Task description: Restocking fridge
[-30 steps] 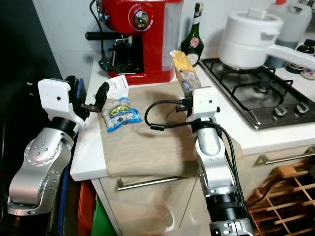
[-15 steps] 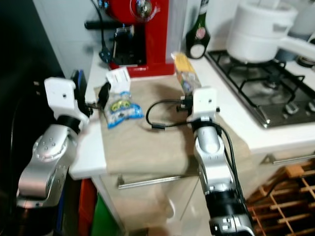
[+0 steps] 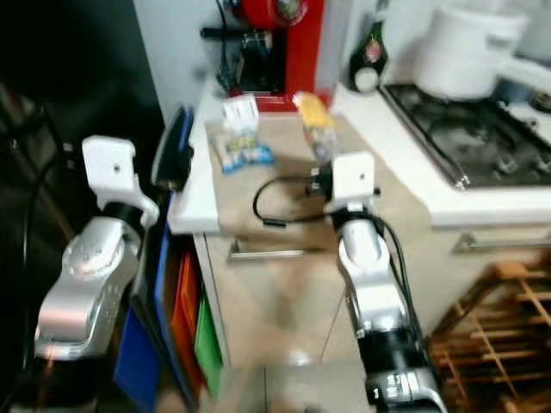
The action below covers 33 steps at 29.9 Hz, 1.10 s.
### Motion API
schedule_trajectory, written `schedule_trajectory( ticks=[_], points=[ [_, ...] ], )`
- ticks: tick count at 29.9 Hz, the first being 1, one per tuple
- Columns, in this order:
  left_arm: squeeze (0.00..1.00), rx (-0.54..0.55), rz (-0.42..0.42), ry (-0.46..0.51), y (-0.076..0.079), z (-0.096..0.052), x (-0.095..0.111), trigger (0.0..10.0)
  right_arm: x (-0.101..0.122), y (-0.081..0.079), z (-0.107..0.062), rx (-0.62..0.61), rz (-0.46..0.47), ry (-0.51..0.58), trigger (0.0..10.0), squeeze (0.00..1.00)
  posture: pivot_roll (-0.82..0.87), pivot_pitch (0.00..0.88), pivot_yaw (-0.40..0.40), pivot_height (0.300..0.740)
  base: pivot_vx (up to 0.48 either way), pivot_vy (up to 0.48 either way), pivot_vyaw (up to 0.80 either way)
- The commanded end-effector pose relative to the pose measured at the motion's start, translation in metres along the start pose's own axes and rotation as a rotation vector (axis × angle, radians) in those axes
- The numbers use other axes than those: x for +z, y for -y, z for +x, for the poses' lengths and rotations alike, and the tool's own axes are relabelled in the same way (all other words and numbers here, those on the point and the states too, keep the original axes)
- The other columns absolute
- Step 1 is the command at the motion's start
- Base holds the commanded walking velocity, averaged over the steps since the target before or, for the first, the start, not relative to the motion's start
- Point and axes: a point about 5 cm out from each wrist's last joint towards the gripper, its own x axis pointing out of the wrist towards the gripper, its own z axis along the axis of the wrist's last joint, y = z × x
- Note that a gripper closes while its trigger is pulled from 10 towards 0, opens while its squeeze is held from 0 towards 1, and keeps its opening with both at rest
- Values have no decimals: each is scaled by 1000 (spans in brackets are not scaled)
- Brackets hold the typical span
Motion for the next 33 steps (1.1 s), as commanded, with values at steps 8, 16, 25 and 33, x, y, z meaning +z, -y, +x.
schedule_trajectory(
  ticks=[8,16,25,33],
  points=[
    [0,6,5,2,0,-1,-1,10000,13,0,3,-6,-25,75,0,0,-98,0,25,740,-308,0,0],
    [0,35,6,-42,-6,-1,-14,10000,6,-4,1,9,-21,54,0,0,-98,0,25,740,-311,0,0],
    [0,57,-44,-127,-7,-13,-33,10000,-4,-2,-5,15,-20,18,0,0,-90,0,27,740,-307,0,0],
    [0,40,-45,-173,-13,-16,-45,10000,-9,-10,-3,39,-4,3,0,0,-78,0,36,740,-229,0,0]
  ],
)
